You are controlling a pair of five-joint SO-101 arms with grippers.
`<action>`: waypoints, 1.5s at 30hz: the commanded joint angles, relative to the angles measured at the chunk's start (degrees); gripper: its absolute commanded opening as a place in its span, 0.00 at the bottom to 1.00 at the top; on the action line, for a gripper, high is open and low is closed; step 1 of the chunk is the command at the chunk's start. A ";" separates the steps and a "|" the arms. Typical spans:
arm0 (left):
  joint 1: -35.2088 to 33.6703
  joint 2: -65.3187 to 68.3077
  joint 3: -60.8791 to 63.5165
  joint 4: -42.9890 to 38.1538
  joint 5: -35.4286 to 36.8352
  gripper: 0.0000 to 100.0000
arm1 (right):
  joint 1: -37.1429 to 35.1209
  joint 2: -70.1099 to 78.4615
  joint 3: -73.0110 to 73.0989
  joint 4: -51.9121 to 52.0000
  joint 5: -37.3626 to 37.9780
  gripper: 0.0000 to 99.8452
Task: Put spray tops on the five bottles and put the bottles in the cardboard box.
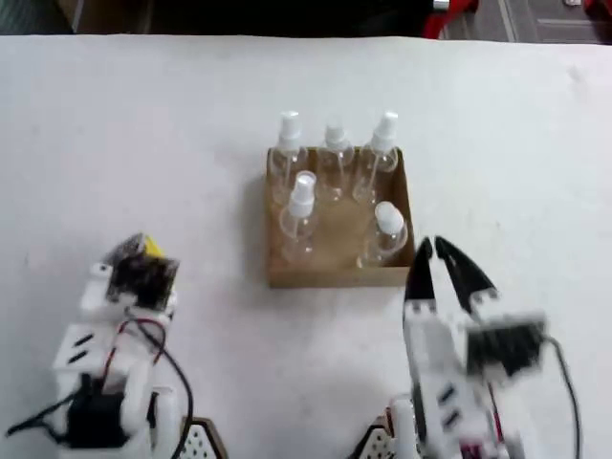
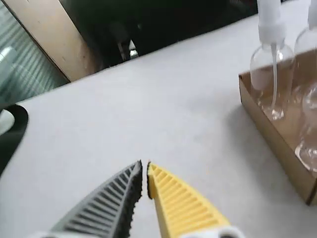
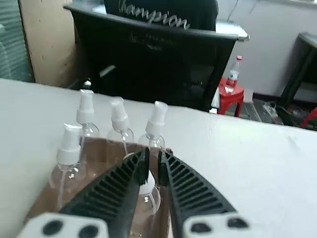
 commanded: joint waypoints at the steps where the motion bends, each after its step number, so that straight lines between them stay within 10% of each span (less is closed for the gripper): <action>1: 0.22 -0.04 8.35 -4.31 -0.62 0.02 | 2.59 -0.31 12.22 -8.40 0.44 0.02; 23: 0.57 -0.04 17.58 4.57 11.43 0.02 | 18.24 -0.13 40.62 -13.23 0.00 0.02; 45: 0.75 -0.04 17.58 11.34 11.43 0.02 | 9.19 -0.13 40.62 6.29 0.35 0.02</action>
